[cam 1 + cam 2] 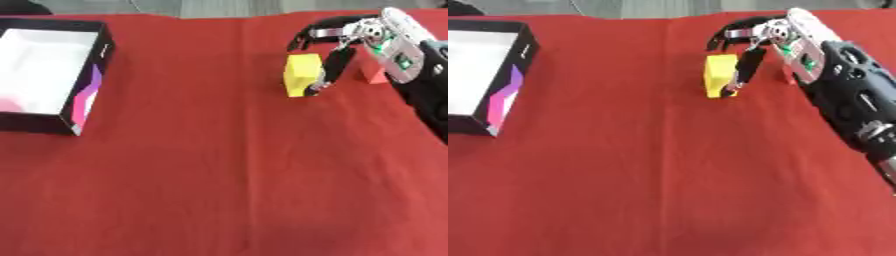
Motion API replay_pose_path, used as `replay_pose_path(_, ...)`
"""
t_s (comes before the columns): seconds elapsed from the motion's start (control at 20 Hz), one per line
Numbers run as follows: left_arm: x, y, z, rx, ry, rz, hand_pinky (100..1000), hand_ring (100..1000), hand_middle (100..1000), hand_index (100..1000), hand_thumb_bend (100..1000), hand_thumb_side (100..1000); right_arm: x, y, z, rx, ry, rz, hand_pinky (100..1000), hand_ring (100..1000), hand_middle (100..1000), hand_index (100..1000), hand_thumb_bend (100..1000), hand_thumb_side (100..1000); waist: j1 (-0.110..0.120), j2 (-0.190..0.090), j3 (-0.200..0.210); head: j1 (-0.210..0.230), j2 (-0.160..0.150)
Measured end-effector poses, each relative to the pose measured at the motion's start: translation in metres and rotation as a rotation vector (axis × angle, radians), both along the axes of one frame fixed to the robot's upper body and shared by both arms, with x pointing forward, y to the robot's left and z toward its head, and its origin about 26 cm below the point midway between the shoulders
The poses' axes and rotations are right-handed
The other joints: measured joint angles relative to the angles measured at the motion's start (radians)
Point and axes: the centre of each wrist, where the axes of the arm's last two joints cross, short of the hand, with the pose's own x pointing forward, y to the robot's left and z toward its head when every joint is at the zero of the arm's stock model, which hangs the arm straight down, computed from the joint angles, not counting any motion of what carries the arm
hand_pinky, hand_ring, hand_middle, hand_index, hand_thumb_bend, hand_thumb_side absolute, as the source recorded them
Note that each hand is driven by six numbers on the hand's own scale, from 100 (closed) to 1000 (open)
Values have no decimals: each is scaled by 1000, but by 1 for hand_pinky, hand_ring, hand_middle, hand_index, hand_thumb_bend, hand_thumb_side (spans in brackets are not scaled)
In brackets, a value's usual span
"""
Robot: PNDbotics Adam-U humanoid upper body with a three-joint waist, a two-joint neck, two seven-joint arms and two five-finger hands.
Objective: Pick up the objects with one hand, pass them to the other hand, and then place them into the box on the other side of the table.
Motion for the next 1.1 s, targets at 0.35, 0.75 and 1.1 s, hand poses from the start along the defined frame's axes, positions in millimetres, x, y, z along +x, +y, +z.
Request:
replay_pose_path(0.35, 0, 0, -3, -5, 9, 2, 735, 690, 748, 772, 390, 649, 2, -6, -5, -25, -33, -38, 930, 878, 861, 888, 622, 232, 0, 1, 2, -4, 0)
replay_pose_path(0.75, 0, -1, -5, -11, 9, 4, 735, 690, 747, 769, 385, 651, 3, -8, -5, -11, -23, -35, 924, 823, 682, 732, 565, 184, 2, 1, -2, -5, 0)
replay_pose_path(1.1, 0, -1, -5, -16, 9, 8, 736, 690, 748, 767, 367, 660, 3, -8, -6, 50, 9, -45, 889, 710, 470, 551, 386, 123, 3, 1, -3, -6, 0)
